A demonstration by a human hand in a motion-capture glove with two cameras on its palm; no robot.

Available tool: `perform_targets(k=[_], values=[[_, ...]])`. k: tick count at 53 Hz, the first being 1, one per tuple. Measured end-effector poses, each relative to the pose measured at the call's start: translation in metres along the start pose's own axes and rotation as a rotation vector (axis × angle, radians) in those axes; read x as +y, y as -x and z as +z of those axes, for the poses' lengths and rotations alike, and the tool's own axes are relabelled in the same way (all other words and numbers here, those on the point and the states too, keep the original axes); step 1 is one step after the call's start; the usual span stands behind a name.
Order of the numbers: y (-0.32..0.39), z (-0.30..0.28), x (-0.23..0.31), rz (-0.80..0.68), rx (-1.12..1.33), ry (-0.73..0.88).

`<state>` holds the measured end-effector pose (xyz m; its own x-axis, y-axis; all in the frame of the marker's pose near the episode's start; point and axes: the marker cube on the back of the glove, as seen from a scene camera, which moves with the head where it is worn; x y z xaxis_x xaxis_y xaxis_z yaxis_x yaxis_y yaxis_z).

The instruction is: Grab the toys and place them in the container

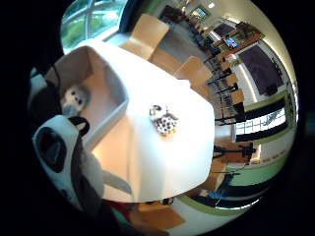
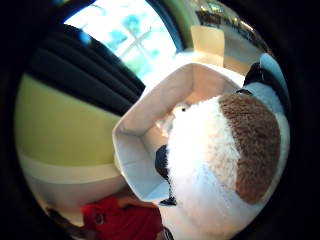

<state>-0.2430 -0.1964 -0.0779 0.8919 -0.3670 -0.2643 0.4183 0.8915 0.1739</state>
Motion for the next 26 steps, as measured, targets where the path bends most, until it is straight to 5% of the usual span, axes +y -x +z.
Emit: perform_targets(k=[26], values=[[0.081, 0.016, -0.039, -0.068, 0.014, 0.088]])
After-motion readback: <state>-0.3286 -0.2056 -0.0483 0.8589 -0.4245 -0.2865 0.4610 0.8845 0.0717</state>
